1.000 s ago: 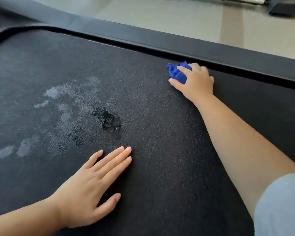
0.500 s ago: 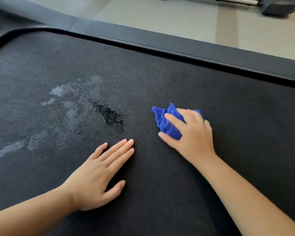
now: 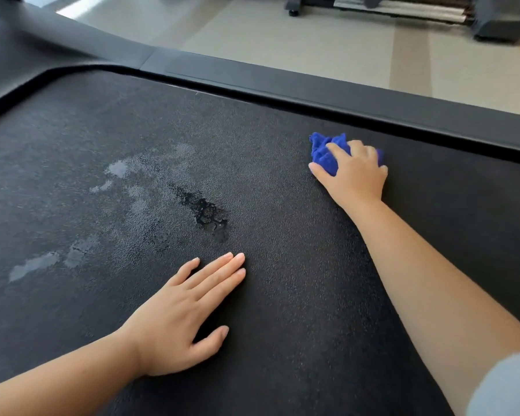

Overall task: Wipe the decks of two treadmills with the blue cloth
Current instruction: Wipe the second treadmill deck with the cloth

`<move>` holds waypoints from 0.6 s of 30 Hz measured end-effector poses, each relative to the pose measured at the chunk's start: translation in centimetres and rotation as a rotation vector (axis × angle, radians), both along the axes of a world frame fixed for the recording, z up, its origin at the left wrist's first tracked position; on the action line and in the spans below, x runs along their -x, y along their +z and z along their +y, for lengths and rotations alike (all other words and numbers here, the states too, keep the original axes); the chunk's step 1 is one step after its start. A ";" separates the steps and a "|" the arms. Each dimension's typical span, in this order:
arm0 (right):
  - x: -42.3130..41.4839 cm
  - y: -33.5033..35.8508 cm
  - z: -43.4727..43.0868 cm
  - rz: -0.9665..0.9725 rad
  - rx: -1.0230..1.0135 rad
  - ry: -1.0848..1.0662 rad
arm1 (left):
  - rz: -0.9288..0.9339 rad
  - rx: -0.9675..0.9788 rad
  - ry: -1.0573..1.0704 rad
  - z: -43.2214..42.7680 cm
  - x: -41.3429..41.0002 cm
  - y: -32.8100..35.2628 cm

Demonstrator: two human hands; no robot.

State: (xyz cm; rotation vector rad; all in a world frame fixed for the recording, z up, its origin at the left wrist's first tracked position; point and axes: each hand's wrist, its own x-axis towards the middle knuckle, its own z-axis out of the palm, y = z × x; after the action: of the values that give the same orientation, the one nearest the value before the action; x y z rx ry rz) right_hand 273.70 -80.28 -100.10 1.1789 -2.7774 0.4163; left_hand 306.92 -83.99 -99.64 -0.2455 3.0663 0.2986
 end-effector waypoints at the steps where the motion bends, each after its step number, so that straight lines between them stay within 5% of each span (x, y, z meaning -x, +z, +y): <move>1: -1.0 0.0 0.9 0.007 -0.003 0.011 | 0.001 0.004 -0.002 0.0 0.0 0.0; 18: -25.2 -0.4 21.5 0.120 0.096 0.071 | 0.058 0.013 0.021 0.3 -0.1 -0.5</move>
State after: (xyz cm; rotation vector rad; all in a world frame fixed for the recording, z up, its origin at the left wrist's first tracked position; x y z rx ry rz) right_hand 298.92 -58.80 -100.53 1.2406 -2.5900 0.4628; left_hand 306.99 -83.70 -100.12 -0.2743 3.1259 0.2917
